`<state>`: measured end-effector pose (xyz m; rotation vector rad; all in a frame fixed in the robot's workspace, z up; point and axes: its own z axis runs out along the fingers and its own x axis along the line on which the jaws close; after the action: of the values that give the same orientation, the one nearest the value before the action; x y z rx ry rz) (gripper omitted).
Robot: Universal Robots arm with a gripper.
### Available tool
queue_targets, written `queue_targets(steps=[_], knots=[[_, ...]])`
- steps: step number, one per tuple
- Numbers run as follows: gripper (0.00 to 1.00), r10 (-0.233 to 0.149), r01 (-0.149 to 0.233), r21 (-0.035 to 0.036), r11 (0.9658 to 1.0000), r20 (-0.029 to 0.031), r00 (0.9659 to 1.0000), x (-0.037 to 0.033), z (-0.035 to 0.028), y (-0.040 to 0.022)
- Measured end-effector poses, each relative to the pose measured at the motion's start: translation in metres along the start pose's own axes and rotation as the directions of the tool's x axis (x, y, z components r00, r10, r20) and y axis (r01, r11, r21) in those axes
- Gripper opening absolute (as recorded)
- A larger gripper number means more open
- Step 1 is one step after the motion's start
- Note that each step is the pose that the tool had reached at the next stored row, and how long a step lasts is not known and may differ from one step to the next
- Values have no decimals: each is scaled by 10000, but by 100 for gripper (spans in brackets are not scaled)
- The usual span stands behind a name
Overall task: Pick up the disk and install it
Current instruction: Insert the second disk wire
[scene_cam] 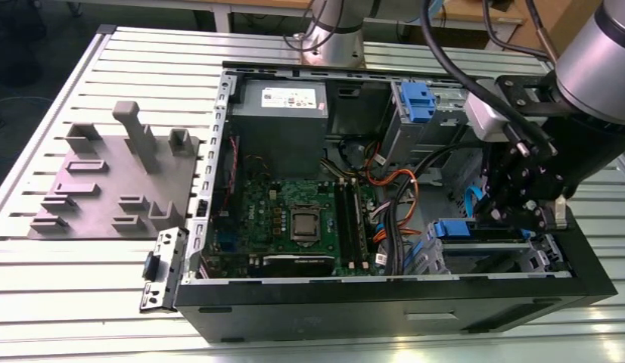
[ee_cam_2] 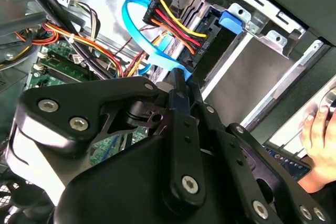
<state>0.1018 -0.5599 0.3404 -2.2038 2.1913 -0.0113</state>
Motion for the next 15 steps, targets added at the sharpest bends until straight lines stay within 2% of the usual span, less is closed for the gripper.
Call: queue_targets(steps=[6, 15], knots=[[16, -21, 20, 109, 9999, 19, 10000, 11, 7, 17], [16, -27, 27, 132, 9999, 18, 10000, 22, 11, 18]])
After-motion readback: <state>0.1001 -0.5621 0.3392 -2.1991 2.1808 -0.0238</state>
